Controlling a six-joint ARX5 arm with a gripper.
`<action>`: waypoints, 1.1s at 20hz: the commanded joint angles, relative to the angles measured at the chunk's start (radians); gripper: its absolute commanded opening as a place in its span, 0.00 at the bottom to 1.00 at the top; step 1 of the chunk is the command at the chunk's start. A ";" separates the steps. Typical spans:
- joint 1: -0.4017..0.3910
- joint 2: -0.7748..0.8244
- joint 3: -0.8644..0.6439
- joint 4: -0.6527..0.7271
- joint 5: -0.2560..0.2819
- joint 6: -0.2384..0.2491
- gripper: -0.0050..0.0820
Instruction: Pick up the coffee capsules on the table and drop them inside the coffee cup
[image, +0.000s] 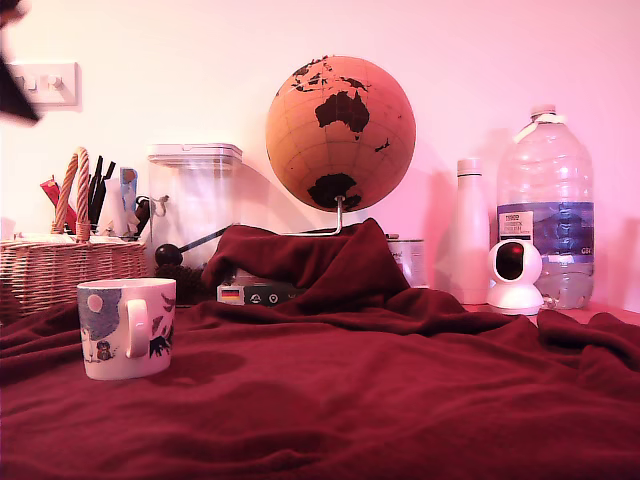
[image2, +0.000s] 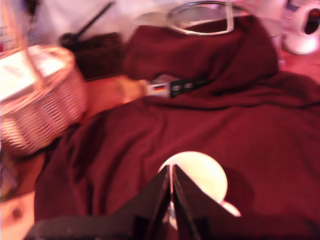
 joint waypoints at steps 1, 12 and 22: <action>0.007 -0.048 -0.066 0.045 0.002 -0.012 0.03; 0.007 -0.329 -0.380 0.117 -0.074 -0.095 0.03; 0.032 -0.605 -0.500 -0.032 -0.093 -0.164 0.03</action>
